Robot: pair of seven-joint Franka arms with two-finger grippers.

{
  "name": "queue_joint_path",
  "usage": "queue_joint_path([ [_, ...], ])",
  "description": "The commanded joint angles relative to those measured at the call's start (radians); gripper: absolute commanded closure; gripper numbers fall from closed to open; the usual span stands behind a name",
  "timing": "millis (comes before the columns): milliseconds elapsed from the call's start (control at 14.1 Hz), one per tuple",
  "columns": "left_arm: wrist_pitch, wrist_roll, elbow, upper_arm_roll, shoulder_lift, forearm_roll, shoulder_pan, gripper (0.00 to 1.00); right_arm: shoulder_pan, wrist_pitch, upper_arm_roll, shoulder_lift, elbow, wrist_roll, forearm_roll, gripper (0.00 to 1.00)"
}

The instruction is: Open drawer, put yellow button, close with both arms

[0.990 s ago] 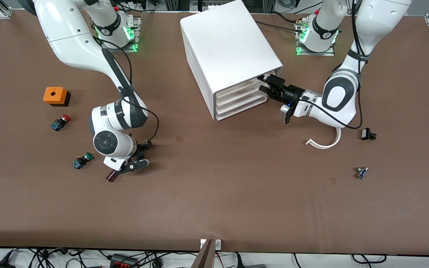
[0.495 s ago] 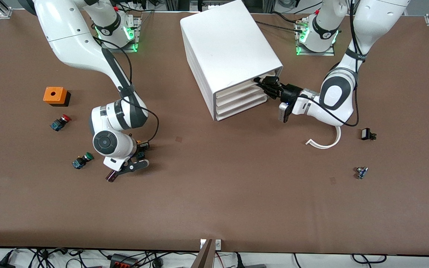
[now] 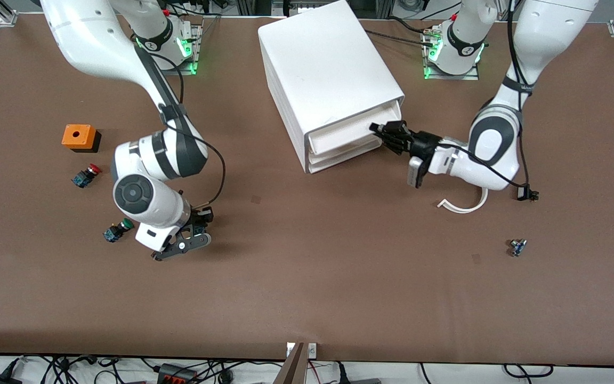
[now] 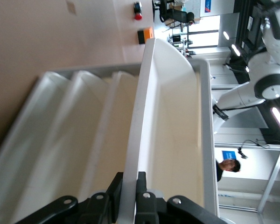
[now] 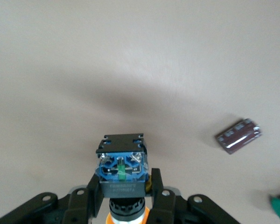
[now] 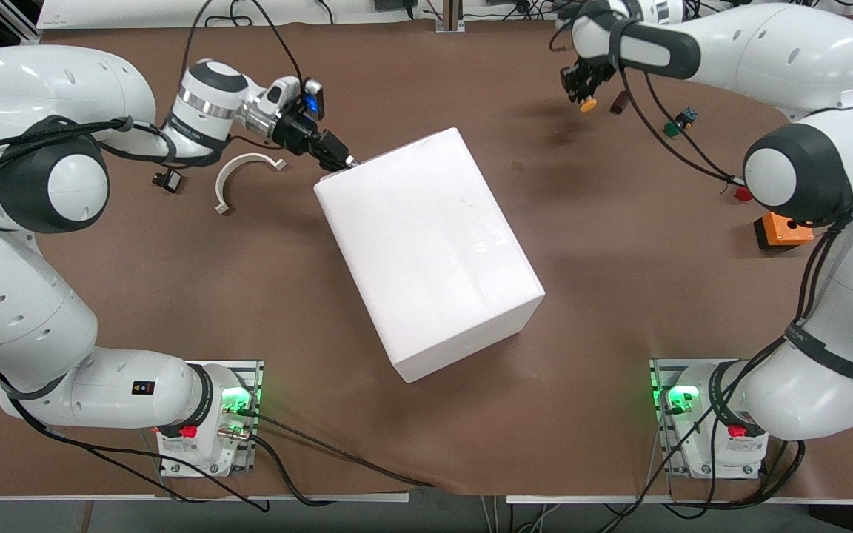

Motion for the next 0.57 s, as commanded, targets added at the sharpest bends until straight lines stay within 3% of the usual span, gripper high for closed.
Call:
queue_joint_path([
  [0,-0.003,-0.025,0.152,0.0,0.099,0.098,0.049,0.99,0.022,-0.121,0.004,-0.031,0.128,-0.013,0.011,0.97],
  [212,-0.004,-0.025,0.212,0.001,0.135,0.129,0.055,0.97,0.078,-0.178,0.005,-0.036,0.24,-0.006,0.012,1.0],
  [283,-0.001,-0.036,0.213,0.001,0.132,0.134,0.055,0.77,0.106,-0.198,0.004,-0.037,0.274,-0.003,0.011,1.0],
  [354,0.002,-0.047,0.213,0.003,0.13,0.134,0.058,0.43,0.133,-0.217,0.004,-0.037,0.309,0.002,0.011,1.0],
  [424,0.003,-0.047,0.215,0.004,0.121,0.134,0.063,0.0,0.161,-0.22,0.004,-0.037,0.335,0.004,0.011,1.0],
  [495,-0.001,-0.05,0.215,0.01,0.101,0.135,0.067,0.0,0.192,-0.221,0.002,-0.037,0.349,0.008,0.011,1.0],
])
